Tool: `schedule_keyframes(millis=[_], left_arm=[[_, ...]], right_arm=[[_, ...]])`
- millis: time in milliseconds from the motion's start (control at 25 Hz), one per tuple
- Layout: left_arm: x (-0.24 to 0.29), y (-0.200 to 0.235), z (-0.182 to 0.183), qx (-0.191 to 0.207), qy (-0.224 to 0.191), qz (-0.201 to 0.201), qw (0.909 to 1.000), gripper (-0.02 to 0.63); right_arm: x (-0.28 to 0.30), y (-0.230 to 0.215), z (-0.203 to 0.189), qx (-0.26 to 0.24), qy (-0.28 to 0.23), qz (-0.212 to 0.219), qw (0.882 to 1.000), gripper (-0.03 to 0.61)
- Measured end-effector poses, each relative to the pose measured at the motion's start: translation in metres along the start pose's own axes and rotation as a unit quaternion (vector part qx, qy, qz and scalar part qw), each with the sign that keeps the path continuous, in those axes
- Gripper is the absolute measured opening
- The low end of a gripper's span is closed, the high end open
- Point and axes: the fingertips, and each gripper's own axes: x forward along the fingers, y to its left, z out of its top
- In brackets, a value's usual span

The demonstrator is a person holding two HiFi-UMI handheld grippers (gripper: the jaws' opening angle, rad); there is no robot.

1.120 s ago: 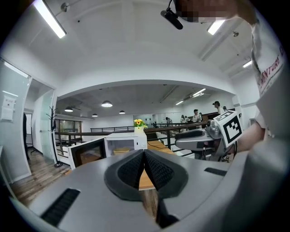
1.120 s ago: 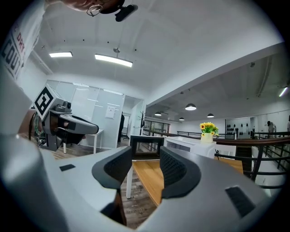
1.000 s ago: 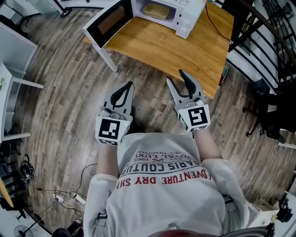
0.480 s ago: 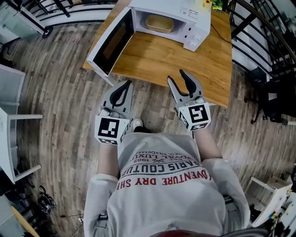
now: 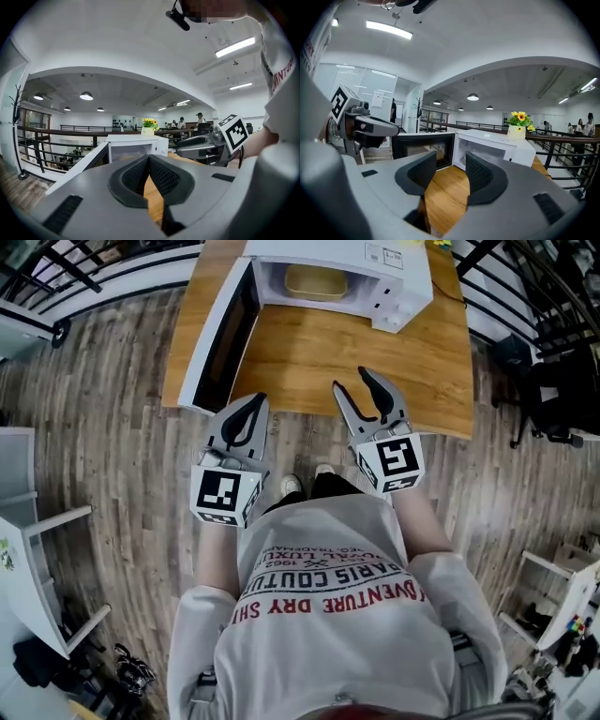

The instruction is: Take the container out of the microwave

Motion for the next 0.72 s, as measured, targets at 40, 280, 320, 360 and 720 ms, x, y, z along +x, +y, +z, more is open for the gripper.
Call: schedule_keyframes(millis=[40, 280, 320, 360, 720], left_arm=[[0.006, 0.003, -0.002, 0.0, 0.002, -0.002, 1.0, 0.015], [0.051, 0.025, -0.007, -0.004, 0.012, -0.002, 0.9999, 0.015], [0.06, 0.028, -0.007, -0.002, 0.014, -0.001, 0.9999, 0.015], [0.068, 0.032, -0.005, 0.0, 0.015, -0.001, 0.9999, 0.015], [0.129, 0.063, -0.002, 0.001, 0.017, 0.018, 0.9997, 0.015]], right_arm=[[0.006, -0.003, -0.003, 0.0, 0.005, -0.002, 1.0, 0.19], [0.048, -0.032, -0.01, 0.001, 0.03, 0.006, 1.0, 0.222], [0.056, -0.037, -0.011, -0.002, 0.036, 0.011, 0.999, 0.222], [0.066, -0.042, -0.012, -0.005, 0.042, 0.016, 0.999, 0.222], [0.156, -0.08, -0.047, -0.049, 0.115, 0.075, 0.989, 0.222]])
